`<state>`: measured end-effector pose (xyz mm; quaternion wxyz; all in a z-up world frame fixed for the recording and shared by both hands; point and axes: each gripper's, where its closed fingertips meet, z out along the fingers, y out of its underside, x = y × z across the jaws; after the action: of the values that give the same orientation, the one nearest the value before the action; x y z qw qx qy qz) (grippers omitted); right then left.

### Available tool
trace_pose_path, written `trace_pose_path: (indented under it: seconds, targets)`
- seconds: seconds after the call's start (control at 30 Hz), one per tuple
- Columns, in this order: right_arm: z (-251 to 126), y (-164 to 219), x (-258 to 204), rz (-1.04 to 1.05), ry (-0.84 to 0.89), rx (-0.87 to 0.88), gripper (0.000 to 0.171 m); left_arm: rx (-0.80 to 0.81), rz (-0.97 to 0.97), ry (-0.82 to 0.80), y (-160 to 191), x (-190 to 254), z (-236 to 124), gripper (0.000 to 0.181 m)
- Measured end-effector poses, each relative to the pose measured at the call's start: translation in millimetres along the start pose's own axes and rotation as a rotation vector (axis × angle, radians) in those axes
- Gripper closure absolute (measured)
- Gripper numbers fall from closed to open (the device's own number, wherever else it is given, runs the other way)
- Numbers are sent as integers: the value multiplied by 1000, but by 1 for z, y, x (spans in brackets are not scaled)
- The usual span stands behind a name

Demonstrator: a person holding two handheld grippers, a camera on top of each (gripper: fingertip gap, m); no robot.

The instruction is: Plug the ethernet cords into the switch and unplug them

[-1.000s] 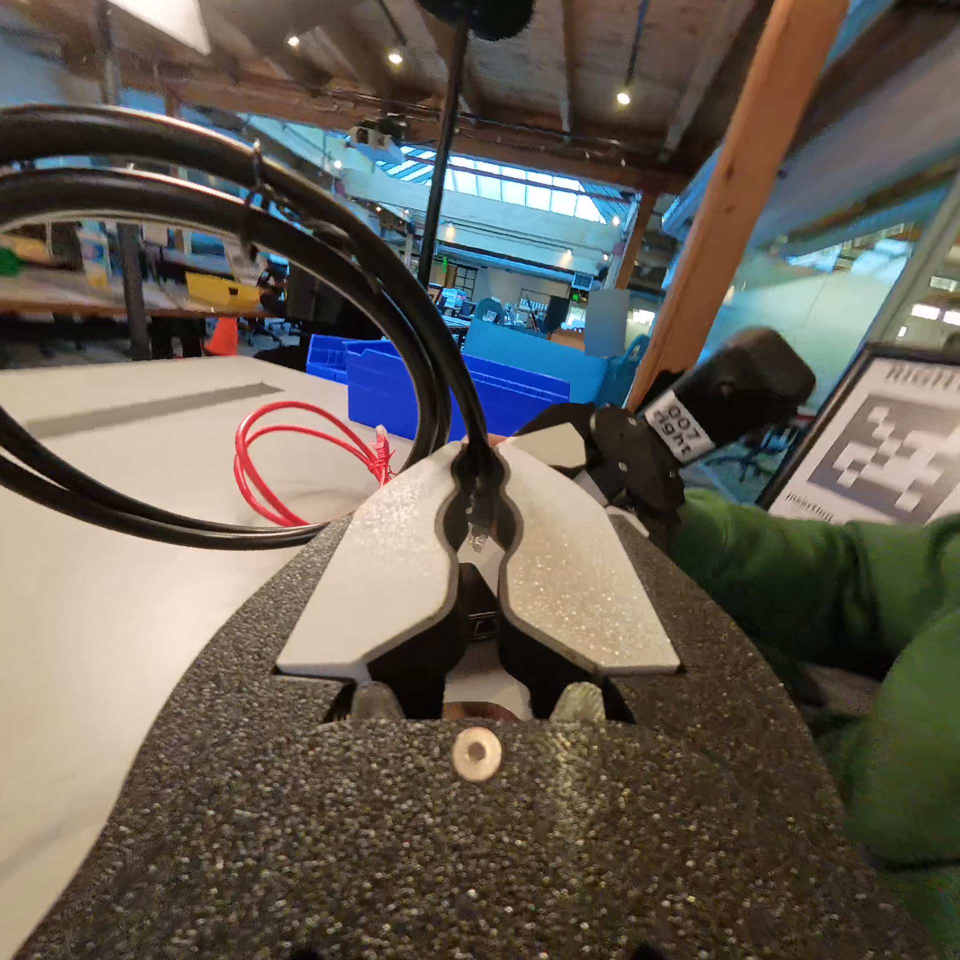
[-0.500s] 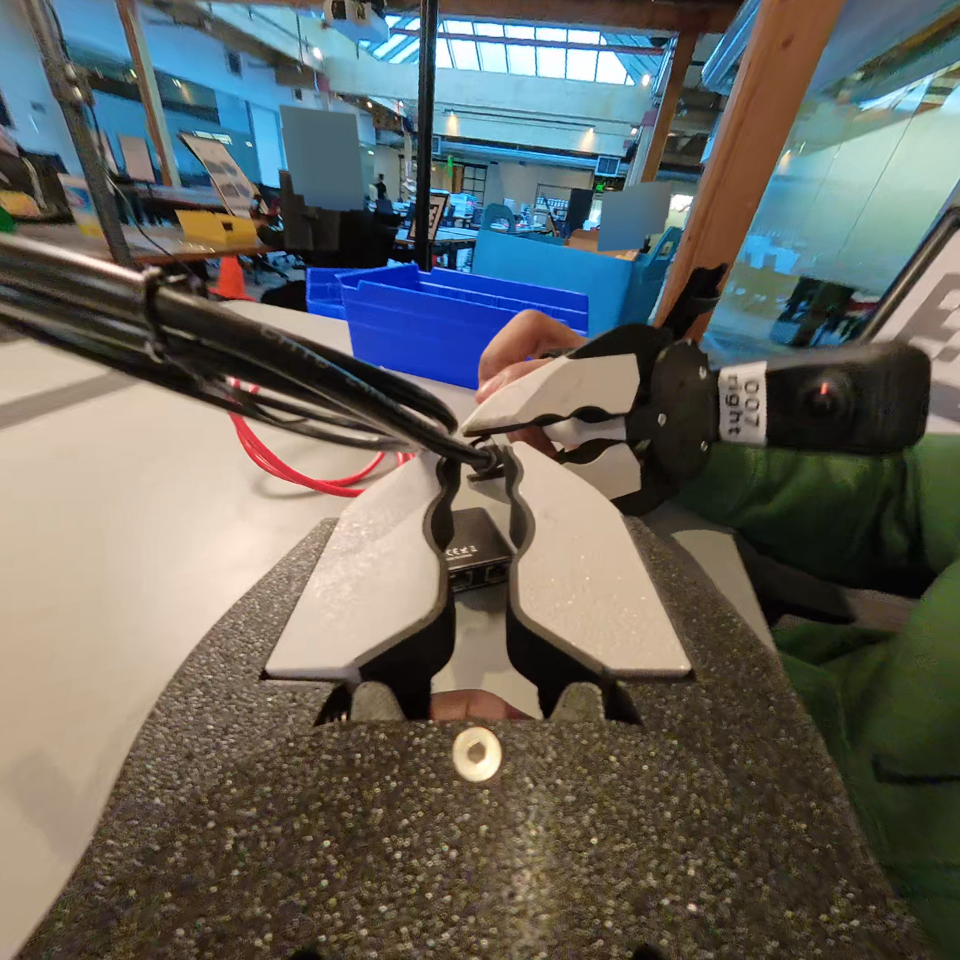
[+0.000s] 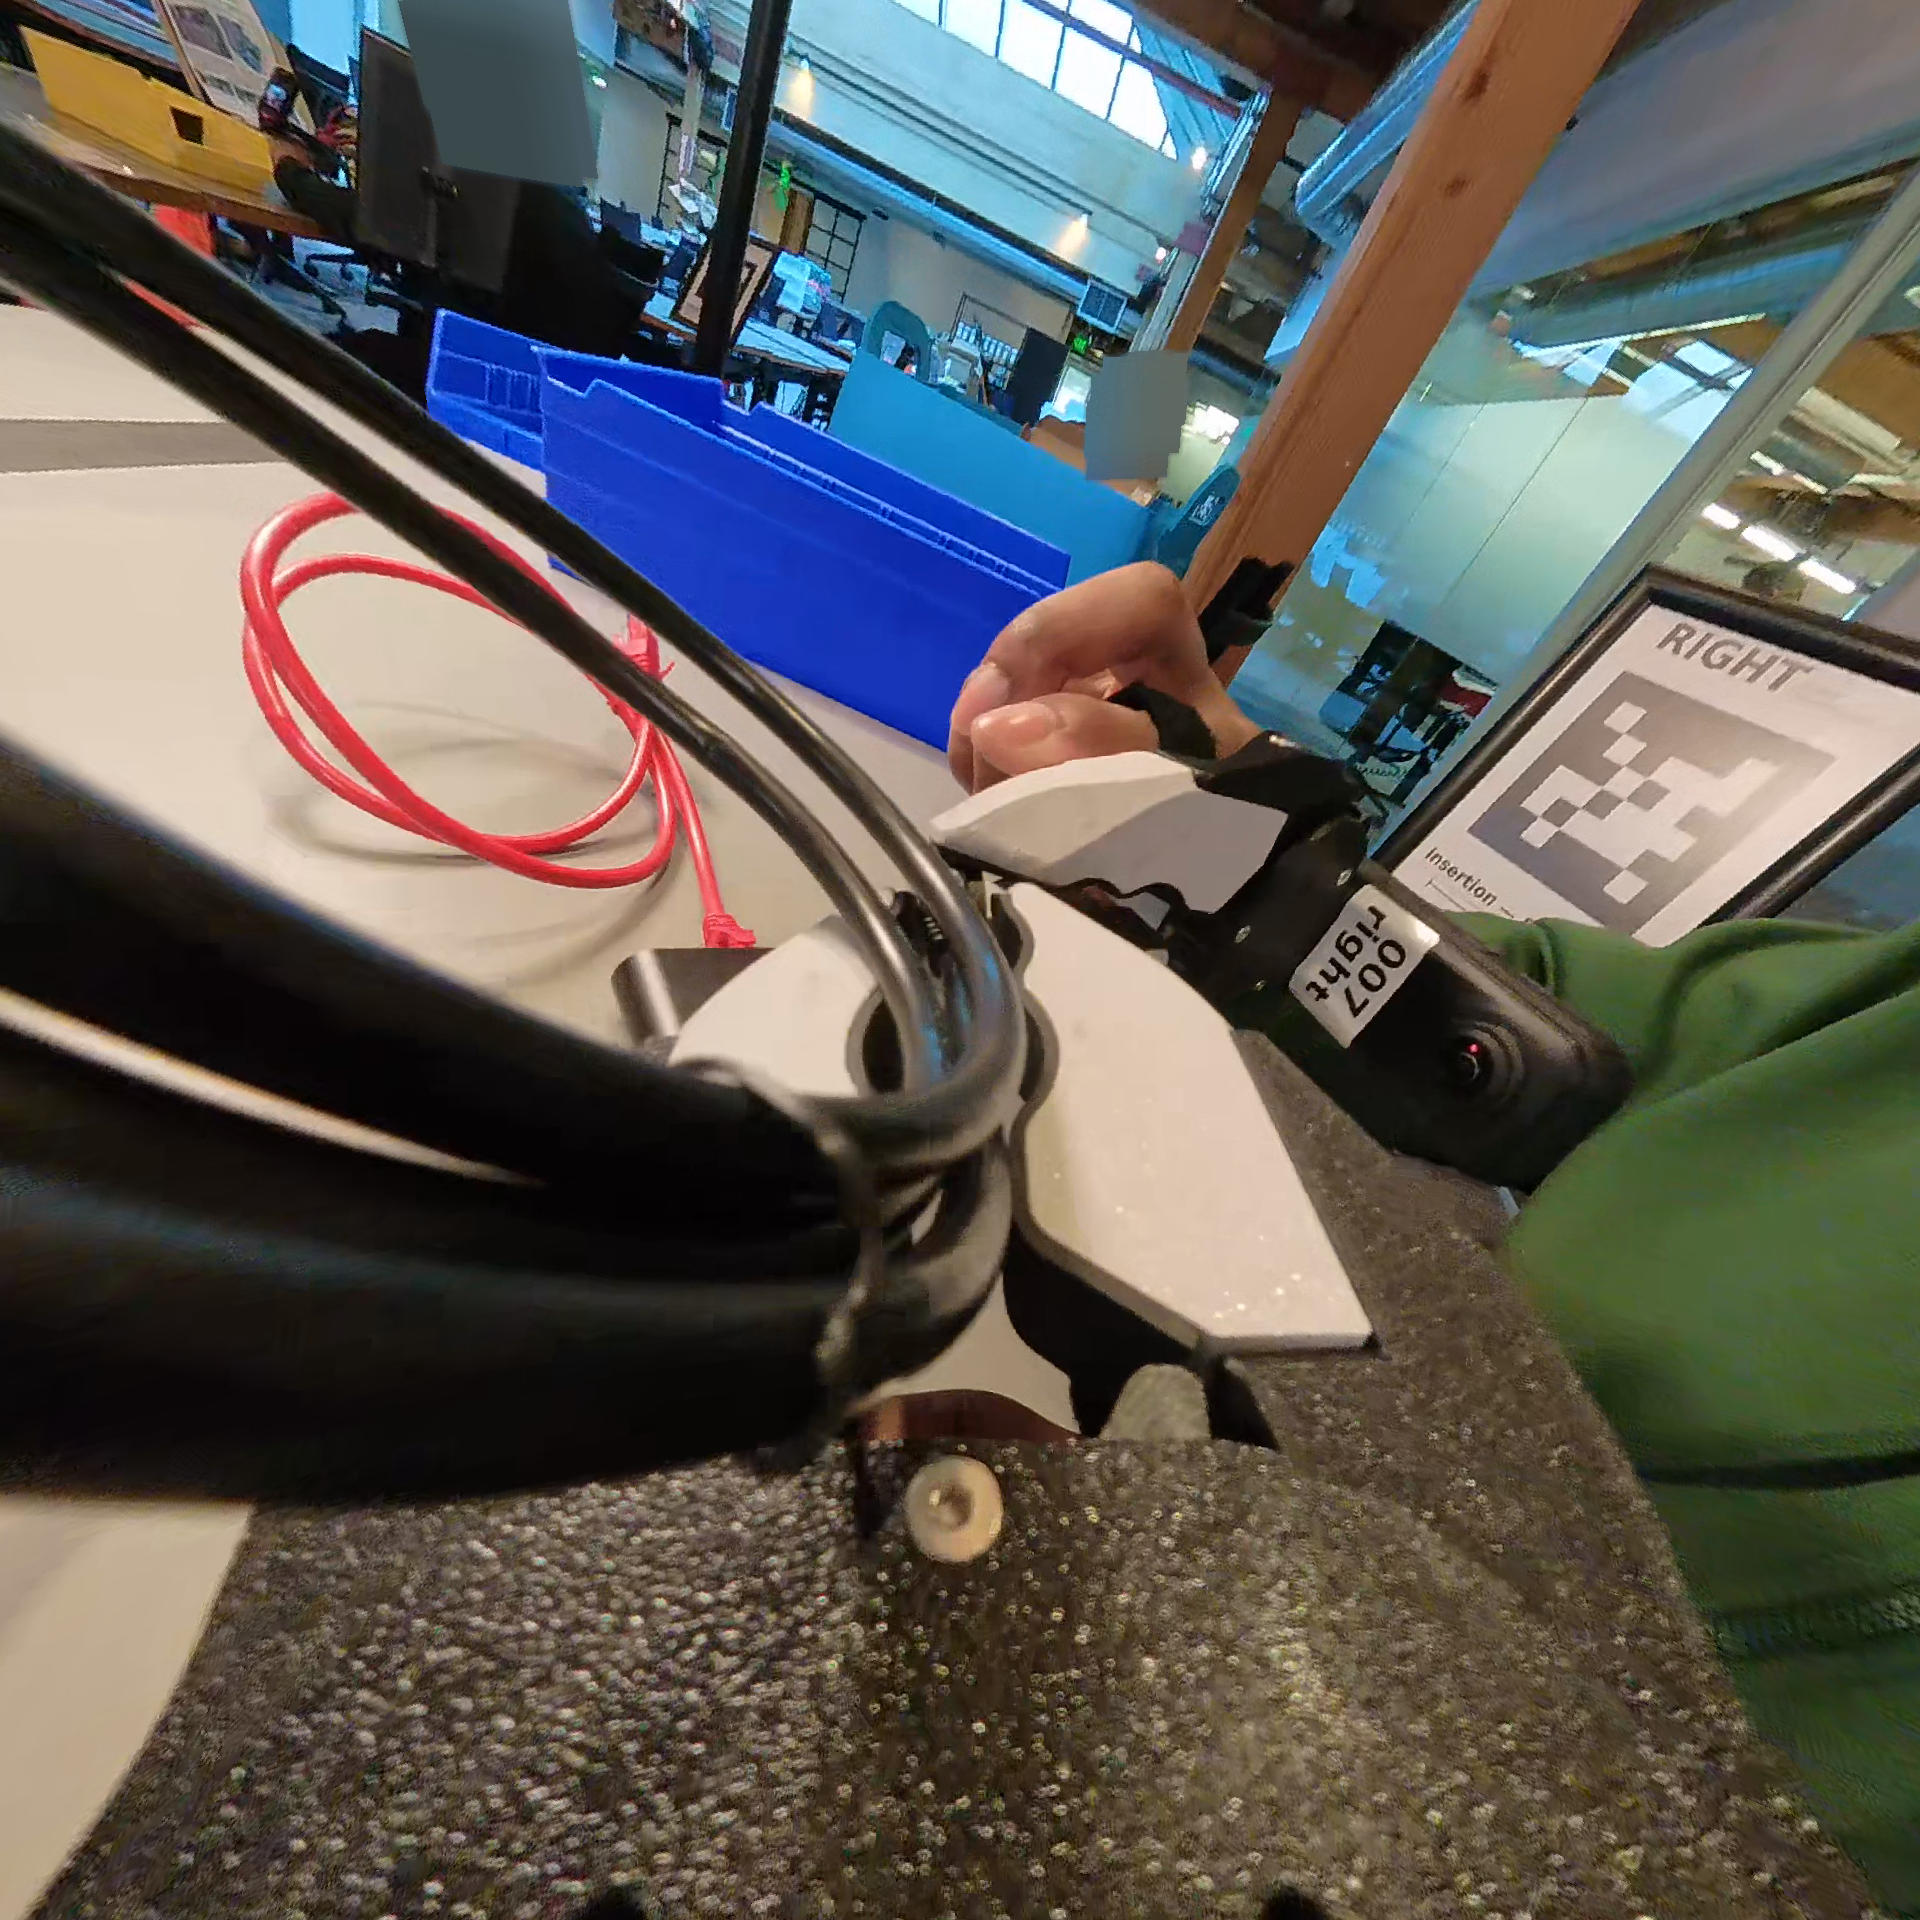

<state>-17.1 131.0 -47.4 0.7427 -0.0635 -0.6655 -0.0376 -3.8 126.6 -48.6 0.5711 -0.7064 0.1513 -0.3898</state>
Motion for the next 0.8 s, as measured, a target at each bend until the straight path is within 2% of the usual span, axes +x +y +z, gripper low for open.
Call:
trace_pose_path:
  seconds: [0.23,0.33,0.4,0.5,0.6,0.7,0.8]
  targets:
    - [0,1,-1,-3,-1,-3,155,-26,64,-41,4,-3,2,166]
    - [1,6,-1,101,-17,-26,155,-19,111,-88,2,-8,1,166]
    - [-1,15,-2,197,-66,-58,149,21,134,-134,-5,-15,-4,165]
    - [-9,45,-7,439,-162,-198,141,48,183,-218,-12,-25,-15,165]
    - [-25,73,-11,835,-225,-337,134,44,253,-283,-14,-31,-19,169]
    - [-44,80,-19,1222,-291,-363,130,20,325,-349,-13,-36,-18,169]
    - [-54,74,-34,1378,-403,-388,123,-15,392,-398,-9,-40,-16,169]
